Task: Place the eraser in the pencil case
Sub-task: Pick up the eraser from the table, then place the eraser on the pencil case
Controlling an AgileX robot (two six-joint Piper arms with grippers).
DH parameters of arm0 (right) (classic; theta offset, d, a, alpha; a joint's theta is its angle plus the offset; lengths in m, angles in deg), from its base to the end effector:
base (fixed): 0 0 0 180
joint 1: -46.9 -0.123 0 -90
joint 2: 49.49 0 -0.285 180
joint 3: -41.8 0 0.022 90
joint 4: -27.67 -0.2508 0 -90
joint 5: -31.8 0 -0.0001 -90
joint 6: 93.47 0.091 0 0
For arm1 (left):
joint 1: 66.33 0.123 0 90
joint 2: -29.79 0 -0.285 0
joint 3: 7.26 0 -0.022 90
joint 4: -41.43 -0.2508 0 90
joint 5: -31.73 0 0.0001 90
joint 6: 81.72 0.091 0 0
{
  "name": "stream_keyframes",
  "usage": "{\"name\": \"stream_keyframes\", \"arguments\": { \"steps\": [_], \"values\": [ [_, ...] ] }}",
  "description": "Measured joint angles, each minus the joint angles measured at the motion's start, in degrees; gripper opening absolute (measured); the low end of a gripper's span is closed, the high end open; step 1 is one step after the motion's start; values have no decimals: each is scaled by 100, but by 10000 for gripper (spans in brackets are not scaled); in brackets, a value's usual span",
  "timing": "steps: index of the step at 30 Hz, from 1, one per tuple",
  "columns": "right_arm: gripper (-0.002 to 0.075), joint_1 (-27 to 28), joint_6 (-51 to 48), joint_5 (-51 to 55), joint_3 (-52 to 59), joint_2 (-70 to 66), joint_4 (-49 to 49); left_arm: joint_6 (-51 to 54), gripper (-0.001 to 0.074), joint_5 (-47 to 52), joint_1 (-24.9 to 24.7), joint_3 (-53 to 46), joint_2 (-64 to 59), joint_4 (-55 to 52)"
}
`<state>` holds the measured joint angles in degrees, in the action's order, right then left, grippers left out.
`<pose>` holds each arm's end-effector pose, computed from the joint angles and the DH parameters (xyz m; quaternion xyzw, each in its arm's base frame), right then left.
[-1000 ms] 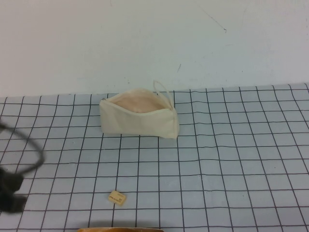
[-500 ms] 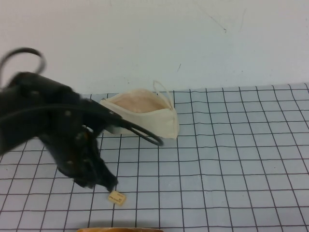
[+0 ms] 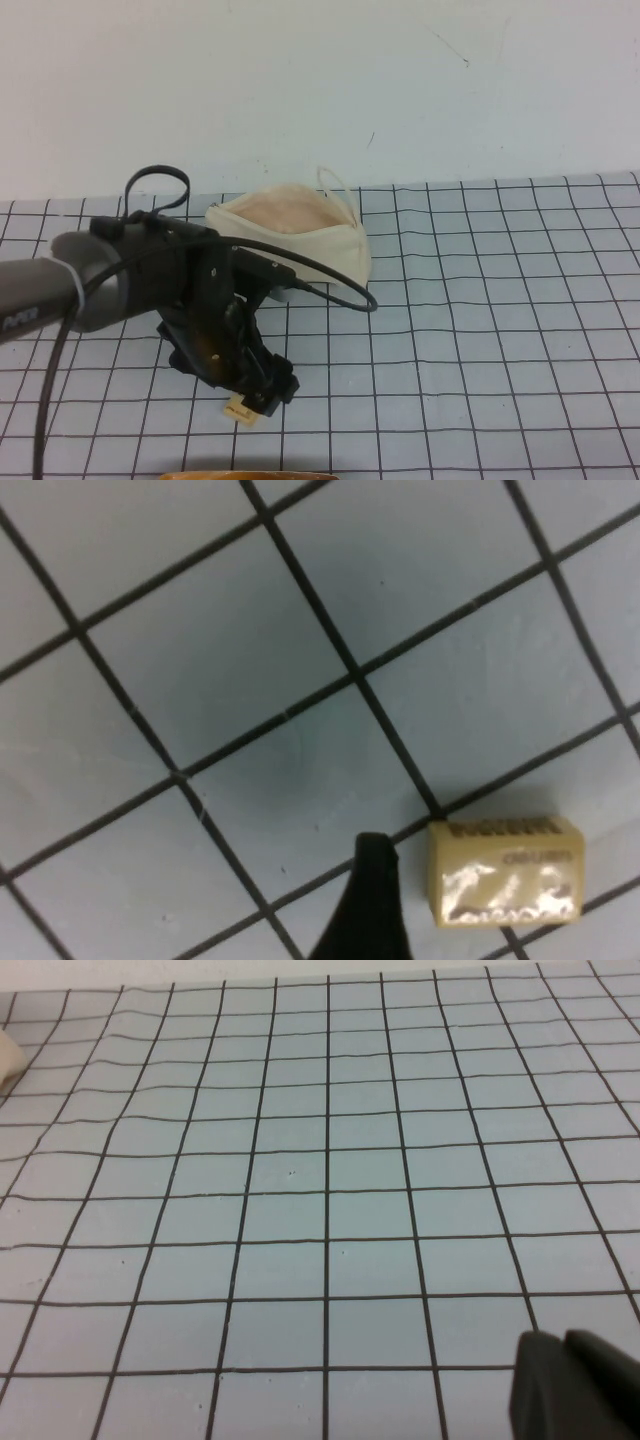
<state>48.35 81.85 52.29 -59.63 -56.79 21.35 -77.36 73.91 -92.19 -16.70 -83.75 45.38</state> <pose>0.0532 0.0022 0.1737 0.0072 0.7998 0.0143 0.6000 0.3216 -0.1606 0.1783 0.2368 0.9626 -0.0499 0.1219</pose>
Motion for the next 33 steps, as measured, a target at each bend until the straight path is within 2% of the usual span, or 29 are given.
{"name": "stream_keyframes", "arguments": {
  "steps": [12, 15, 17, 21, 27, 33],
  "values": [
    [-3, 0, 0, 0, 0, 0, 0, 0, 515, -59, 0, 34, -443, -2],
    [-3, -10, 0, 0, 0, 0, 0, 0, 422, -45, 0, 54, -456, -37],
    [-3, -10, 0, 0, 0, 0, 0, 0, 286, 121, 0, 152, -460, -58],
    [-3, -10, 0, 0, 0, 0, 0, 0, 284, 682, 0, 705, -460, -234],
    [-3, -10, 0, 0, 0, 0, 0, 76, 284, 1516, 0, 2226, -460, -552],
    [-3, -10, 0, 0, 0, 0, 0, 15, 284, 1160, 0, 3597, -558, -889]
  ]
}}
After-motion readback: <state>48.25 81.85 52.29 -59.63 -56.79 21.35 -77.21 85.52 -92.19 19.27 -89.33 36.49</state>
